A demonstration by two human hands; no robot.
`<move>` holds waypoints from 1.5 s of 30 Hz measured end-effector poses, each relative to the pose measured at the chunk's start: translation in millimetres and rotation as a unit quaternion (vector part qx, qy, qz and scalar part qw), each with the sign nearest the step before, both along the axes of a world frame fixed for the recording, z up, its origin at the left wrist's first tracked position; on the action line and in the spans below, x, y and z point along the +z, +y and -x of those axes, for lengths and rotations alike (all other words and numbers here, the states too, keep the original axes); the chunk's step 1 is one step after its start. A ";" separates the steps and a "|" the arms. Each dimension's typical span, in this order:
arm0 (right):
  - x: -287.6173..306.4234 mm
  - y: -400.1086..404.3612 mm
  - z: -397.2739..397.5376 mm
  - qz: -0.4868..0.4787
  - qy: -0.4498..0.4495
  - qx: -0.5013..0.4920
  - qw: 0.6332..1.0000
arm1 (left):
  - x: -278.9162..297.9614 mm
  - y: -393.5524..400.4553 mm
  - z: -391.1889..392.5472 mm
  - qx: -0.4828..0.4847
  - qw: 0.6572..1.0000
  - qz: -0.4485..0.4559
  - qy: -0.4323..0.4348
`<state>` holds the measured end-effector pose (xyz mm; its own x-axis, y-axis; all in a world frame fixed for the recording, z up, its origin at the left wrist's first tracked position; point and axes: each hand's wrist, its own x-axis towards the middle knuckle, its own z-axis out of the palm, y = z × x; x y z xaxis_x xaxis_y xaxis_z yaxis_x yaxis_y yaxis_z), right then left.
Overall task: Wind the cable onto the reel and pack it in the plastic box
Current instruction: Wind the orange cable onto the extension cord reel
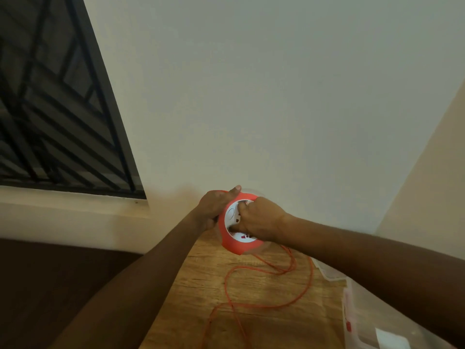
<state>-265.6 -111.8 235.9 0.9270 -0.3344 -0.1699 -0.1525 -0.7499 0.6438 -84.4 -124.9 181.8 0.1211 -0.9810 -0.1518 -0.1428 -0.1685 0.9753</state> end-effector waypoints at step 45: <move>-39.9 28.3 -6.0 -0.120 -0.088 -0.132 0.980 | -25.9 23.1 -23.0 -0.046 0.996 -0.003 -0.081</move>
